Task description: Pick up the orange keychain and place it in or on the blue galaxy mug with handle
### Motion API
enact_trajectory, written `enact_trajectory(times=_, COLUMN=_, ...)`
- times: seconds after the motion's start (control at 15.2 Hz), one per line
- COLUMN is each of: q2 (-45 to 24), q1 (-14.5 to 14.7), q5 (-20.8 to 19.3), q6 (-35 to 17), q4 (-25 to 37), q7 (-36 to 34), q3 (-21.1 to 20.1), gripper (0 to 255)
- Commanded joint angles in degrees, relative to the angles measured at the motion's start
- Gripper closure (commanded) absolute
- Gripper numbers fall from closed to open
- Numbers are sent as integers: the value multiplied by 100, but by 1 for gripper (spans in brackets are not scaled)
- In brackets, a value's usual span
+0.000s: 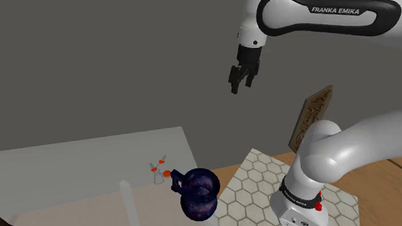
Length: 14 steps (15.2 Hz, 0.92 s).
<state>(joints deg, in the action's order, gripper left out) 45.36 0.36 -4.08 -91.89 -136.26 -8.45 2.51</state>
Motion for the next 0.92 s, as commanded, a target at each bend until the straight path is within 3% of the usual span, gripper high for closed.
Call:
enact_trajectory(times=0.0, q2=0, q1=0, q5=0, q6=0, q4=0, q7=0, q3=0, gripper=0)
enact_trajectory(times=0.86, q2=-1492, q1=443, q5=785, q6=-1397, q4=-151, q7=-1655, q3=-1300, gripper=0)
